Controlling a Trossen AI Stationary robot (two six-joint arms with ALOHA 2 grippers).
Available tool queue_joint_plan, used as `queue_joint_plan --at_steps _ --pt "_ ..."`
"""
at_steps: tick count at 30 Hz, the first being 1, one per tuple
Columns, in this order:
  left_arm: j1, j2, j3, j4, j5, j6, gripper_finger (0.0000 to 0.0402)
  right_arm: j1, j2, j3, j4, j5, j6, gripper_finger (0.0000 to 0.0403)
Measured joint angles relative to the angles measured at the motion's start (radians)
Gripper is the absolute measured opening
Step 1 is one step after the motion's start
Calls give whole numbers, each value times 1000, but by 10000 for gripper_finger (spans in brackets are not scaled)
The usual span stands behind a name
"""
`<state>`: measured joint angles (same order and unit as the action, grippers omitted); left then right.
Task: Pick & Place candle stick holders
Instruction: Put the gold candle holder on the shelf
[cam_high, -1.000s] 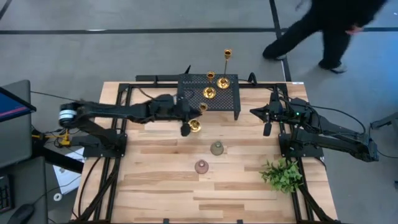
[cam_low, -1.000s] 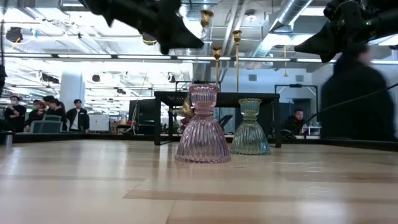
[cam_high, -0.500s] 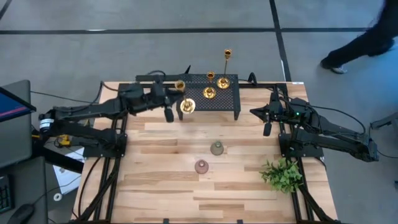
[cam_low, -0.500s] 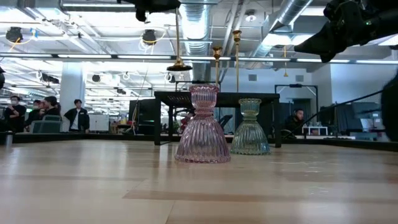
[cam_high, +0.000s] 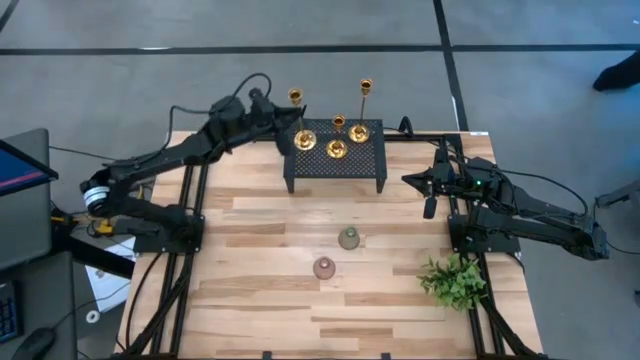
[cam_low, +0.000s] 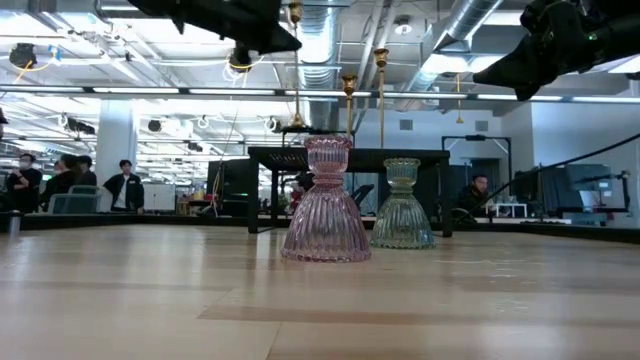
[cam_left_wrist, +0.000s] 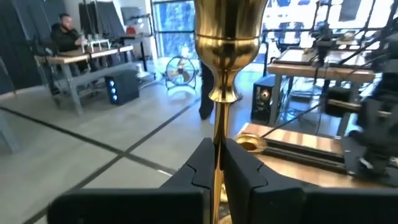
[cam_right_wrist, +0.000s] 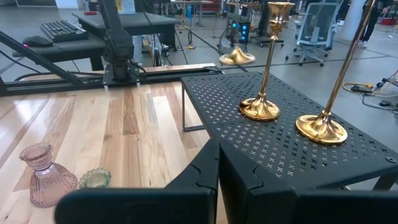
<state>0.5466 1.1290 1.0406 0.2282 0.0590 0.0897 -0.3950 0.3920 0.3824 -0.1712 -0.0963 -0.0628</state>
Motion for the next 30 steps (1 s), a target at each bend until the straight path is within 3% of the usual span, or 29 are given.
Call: queue_joint_plan --at_steps 11,30 --pt "87 225 154 -11 76 -44 12 0 0 0 0 0 -16 0" --pt "118 298 168 25 77 -77 13 0 0 0 0 0 -24 0"
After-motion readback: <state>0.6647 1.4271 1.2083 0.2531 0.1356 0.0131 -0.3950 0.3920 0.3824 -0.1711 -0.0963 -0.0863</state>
